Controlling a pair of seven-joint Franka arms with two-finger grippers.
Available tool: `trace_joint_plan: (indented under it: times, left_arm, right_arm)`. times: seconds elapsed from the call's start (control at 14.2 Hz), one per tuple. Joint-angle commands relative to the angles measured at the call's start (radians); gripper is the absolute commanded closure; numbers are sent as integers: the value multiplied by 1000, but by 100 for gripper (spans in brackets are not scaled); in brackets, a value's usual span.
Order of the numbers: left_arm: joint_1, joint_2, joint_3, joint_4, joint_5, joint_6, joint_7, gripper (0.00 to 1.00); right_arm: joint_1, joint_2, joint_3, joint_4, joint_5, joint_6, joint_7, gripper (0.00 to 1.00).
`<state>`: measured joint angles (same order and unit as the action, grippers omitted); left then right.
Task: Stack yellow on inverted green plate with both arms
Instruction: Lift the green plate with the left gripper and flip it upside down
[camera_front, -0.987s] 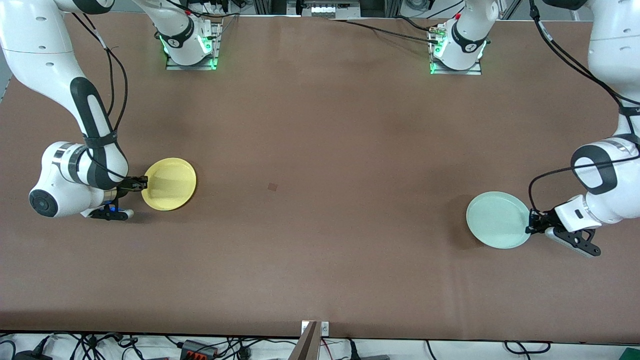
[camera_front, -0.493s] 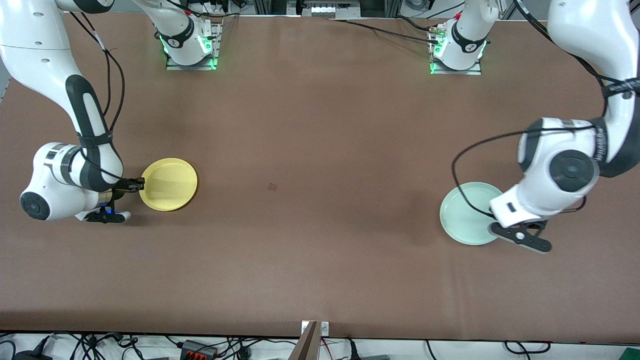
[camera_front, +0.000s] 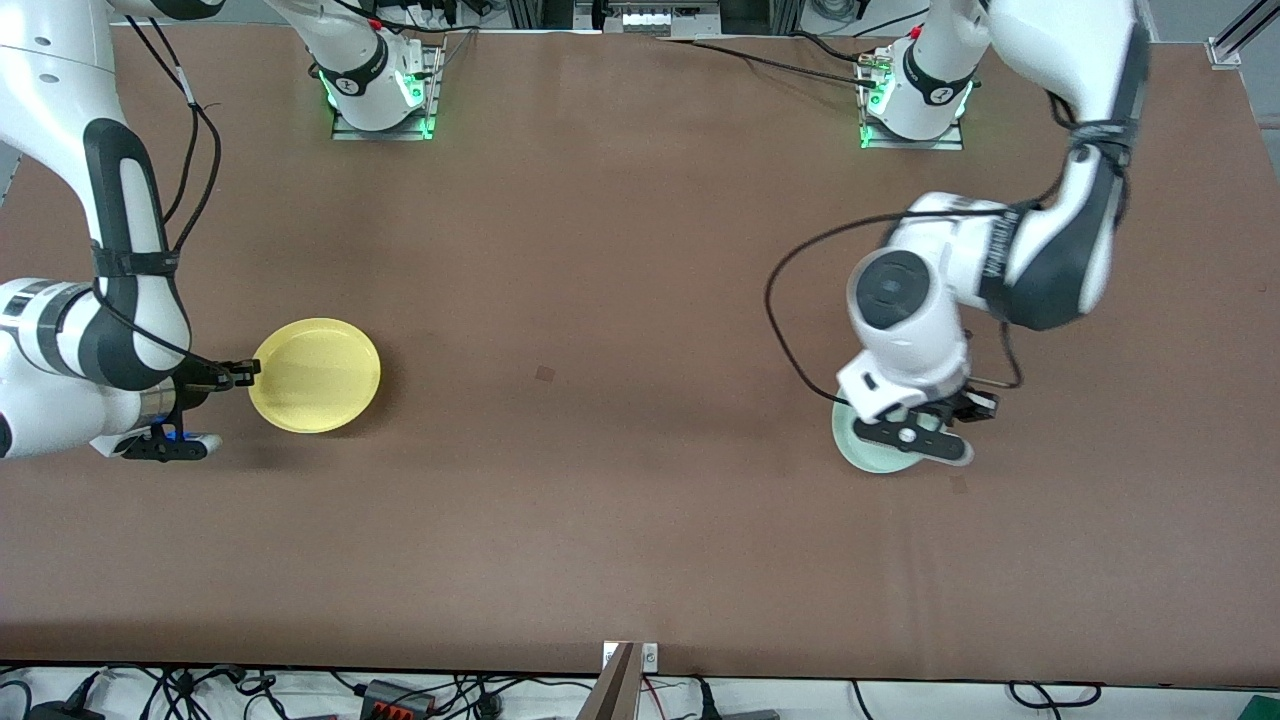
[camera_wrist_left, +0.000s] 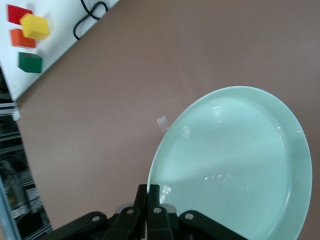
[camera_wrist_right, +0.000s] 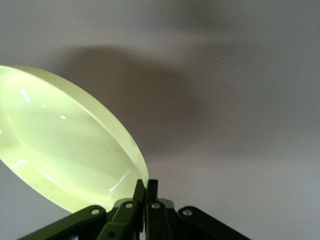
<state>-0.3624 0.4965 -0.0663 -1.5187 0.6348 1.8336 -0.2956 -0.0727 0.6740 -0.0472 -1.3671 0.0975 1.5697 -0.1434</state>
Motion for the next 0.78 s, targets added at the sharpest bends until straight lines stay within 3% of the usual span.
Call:
trace_joint_plan:
  times: [0.0, 0.21, 0.7]
  left_arm:
    - [-114, 36, 13, 18, 118, -97, -162, 99]
    - [-239, 103, 14, 18, 304, -232, -299, 99]
    - [-398, 247, 25, 60, 393, -327, -523, 99]
  right_arm:
    - [17, 1, 30, 43, 27, -52, -18, 100]
    - [25, 3, 72, 62, 28, -59, -13, 100]
    - [56, 3, 87, 83, 110, -59, 31, 100]
